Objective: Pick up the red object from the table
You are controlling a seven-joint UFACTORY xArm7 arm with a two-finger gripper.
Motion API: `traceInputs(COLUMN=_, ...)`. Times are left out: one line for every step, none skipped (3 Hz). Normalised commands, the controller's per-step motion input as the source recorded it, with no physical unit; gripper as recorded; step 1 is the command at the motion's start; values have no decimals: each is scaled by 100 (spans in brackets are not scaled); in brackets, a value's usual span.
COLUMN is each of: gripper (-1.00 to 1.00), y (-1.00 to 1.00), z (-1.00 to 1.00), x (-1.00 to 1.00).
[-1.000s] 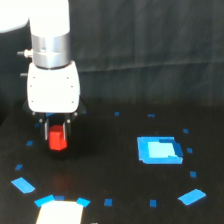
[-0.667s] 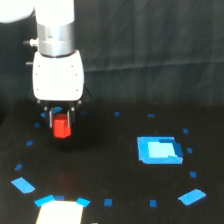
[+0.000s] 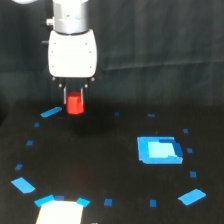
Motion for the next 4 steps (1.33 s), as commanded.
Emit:
traceInputs(gripper=-100, y=-100, z=56, x=-1)
traceInputs(gripper=-100, y=-33, z=-23, x=-42)
traceInputs(gripper=-96, y=-78, z=-19, x=33)
traceInputs(gripper=-95, y=-67, z=-16, x=-56)
